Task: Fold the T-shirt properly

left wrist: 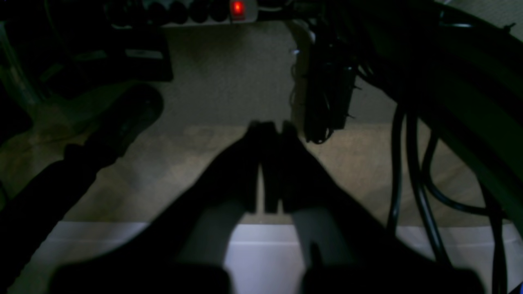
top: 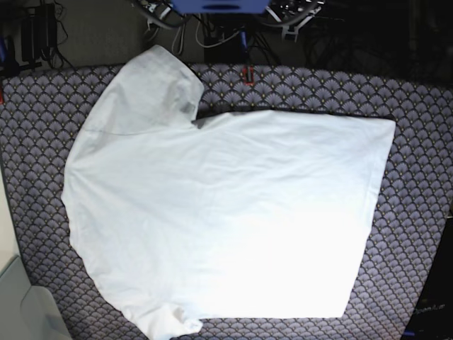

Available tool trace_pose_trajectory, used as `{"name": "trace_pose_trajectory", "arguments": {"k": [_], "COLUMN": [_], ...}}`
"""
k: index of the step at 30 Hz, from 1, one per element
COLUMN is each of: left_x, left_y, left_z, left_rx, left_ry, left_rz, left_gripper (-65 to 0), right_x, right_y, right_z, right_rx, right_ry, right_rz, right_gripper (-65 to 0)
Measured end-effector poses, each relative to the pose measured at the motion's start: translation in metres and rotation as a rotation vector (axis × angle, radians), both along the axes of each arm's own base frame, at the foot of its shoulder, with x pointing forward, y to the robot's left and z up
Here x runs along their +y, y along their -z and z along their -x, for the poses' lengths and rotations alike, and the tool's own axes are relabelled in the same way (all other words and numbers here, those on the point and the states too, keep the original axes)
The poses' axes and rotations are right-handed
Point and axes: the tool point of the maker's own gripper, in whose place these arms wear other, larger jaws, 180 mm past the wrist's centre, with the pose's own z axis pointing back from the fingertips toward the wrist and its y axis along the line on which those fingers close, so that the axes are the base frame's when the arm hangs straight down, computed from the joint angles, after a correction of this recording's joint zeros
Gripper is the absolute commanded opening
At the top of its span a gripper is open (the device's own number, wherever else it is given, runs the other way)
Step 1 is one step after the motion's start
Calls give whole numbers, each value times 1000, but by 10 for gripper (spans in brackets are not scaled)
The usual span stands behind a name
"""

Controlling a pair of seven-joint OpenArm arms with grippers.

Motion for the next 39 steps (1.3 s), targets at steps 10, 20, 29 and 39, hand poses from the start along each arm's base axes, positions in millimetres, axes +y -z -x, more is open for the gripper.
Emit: {"name": "trace_pose_trajectory", "arguments": {"k": [10,20,29,39], "left_x": [0,0,0,4], "left_y": [0,0,0,0], "left_z": [0,0,0,5], "left_rx": [0,-1,0,5], "left_ry": [3,3,3,7], "left_rz": [-1,-1,-1,-4], "left_gripper": [-646,-646,-646,-647], "right_x": [0,-1,-1,-2], "right_y": [0,0,0,-1], "right_z": [0,-8,-7,-9], "right_rx": [-3,-32,-42,-64], "right_ry": [0,0,1,1], "right_rz": [1,2,4,7], "right_gripper": [-650,-650,-650,-650]}}
